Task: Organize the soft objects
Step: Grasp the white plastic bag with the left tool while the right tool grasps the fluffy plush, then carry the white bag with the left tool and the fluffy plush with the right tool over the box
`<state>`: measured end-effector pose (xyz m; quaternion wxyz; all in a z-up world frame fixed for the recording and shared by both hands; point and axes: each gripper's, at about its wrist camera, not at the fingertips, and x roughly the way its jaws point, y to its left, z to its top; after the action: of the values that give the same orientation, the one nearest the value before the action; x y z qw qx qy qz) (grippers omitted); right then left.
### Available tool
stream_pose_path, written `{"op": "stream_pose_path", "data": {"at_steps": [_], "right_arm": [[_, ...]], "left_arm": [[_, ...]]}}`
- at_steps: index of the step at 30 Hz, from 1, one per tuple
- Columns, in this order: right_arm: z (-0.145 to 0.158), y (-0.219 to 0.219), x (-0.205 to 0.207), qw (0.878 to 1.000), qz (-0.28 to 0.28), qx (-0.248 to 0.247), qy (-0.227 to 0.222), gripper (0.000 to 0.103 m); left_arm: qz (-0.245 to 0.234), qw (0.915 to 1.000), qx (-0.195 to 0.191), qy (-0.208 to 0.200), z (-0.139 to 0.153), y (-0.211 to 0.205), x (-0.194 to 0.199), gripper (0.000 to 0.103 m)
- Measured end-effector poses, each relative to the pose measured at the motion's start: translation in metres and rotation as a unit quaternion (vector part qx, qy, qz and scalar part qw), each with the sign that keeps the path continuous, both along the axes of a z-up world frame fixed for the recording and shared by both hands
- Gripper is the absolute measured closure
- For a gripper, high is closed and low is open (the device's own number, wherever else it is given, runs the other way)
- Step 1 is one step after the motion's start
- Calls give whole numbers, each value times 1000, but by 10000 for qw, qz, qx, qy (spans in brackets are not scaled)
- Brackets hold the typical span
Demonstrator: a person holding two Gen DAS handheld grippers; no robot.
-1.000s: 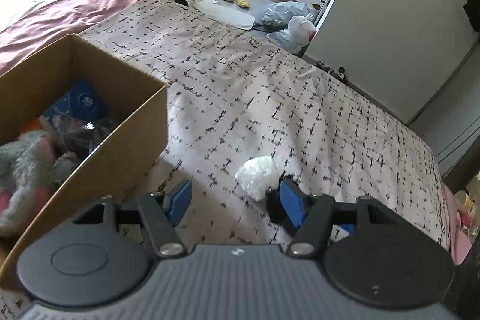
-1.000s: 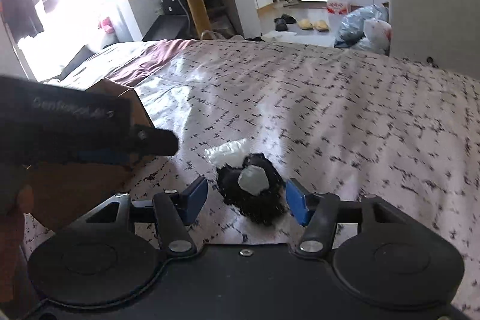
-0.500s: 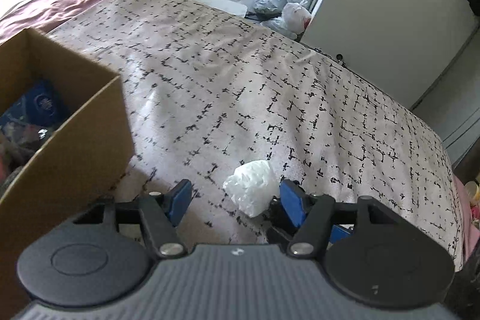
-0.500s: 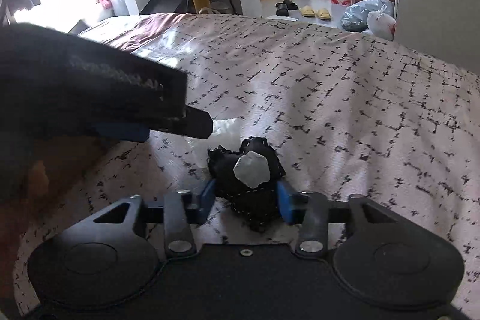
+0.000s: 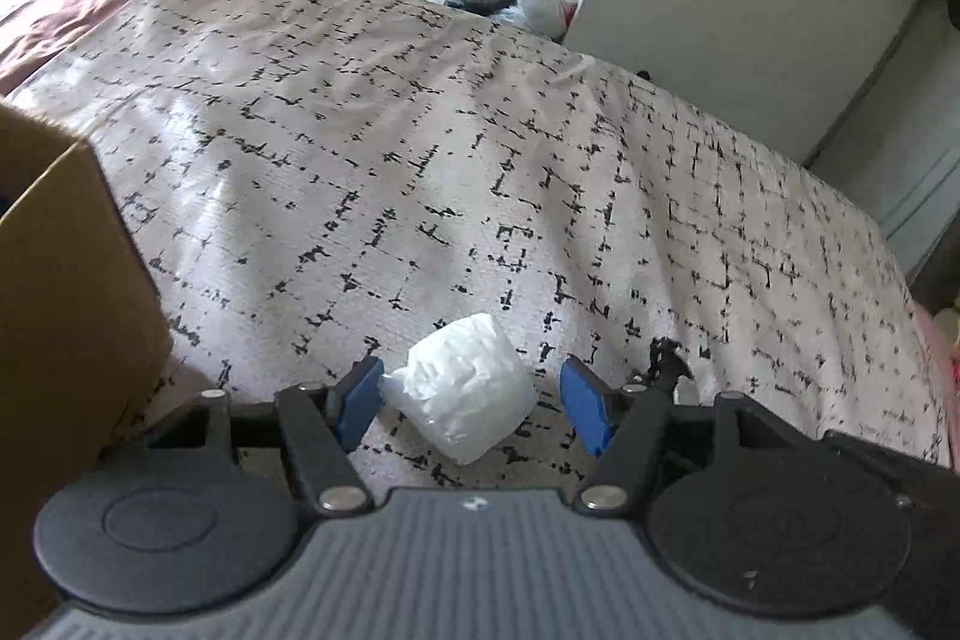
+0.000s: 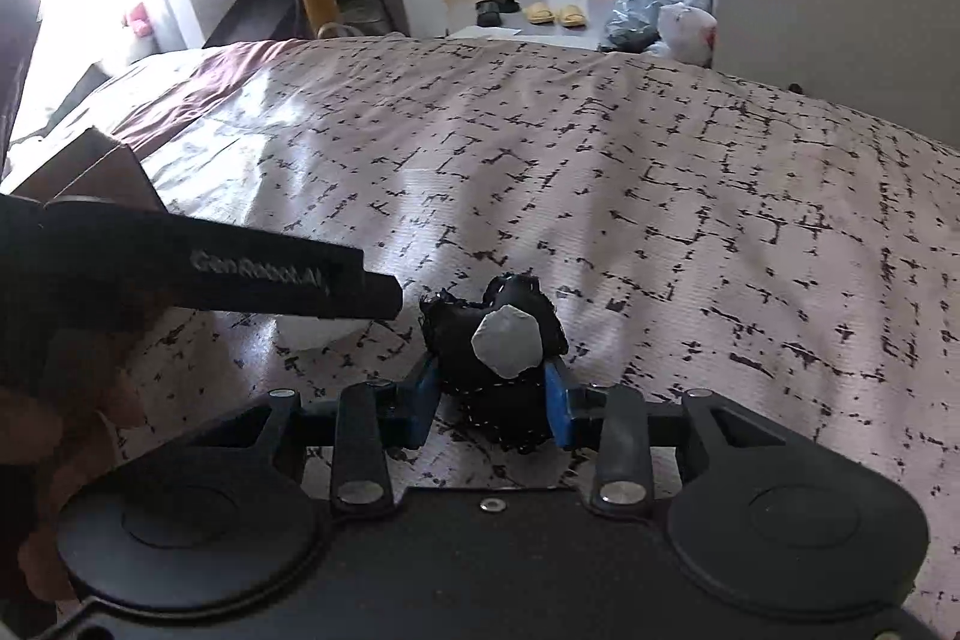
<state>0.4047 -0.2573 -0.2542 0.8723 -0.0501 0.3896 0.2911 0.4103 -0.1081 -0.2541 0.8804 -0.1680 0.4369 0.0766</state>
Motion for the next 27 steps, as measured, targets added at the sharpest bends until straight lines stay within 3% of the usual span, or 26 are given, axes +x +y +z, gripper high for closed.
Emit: {"op": "stream_pose_path", "data": {"at_steps": [1,4,27], "right_arm": [[1,0,0,10000,6,0,-17,68],[4,4,-3,10000,-20,15,-73,68],[75,-5,-70,9958,-798,91,-445,70]], "left_arm": [[-42,10000,-11,19,0,-1,0,53],[-207,9998,55,38,2,-3,-1,54],[-697,9961,-168,-506,87,34,-93,54]]}}
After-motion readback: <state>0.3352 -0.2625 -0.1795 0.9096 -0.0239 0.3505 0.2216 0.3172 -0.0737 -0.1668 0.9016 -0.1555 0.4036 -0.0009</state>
